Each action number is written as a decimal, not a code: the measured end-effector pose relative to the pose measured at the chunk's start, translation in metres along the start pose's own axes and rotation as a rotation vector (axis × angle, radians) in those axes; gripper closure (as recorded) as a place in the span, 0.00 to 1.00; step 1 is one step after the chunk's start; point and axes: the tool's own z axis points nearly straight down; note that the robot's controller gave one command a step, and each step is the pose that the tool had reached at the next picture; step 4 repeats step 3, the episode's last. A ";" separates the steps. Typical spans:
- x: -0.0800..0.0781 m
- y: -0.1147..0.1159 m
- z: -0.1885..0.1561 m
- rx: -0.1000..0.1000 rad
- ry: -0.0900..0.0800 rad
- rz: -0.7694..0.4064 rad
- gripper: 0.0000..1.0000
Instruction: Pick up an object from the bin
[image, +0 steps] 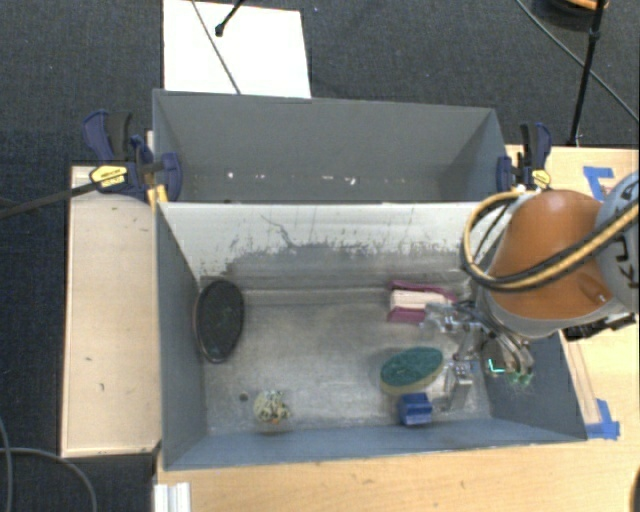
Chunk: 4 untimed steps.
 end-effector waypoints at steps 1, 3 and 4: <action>-0.024 0.018 0.088 -0.001 -0.008 0.152 0.00; -0.018 0.014 -0.043 -0.001 -0.016 0.147 1.00; -0.018 0.014 -0.043 -0.001 -0.016 0.147 1.00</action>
Offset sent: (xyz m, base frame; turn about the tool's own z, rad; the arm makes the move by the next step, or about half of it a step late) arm 0.0221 0.0178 -0.0892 0.1524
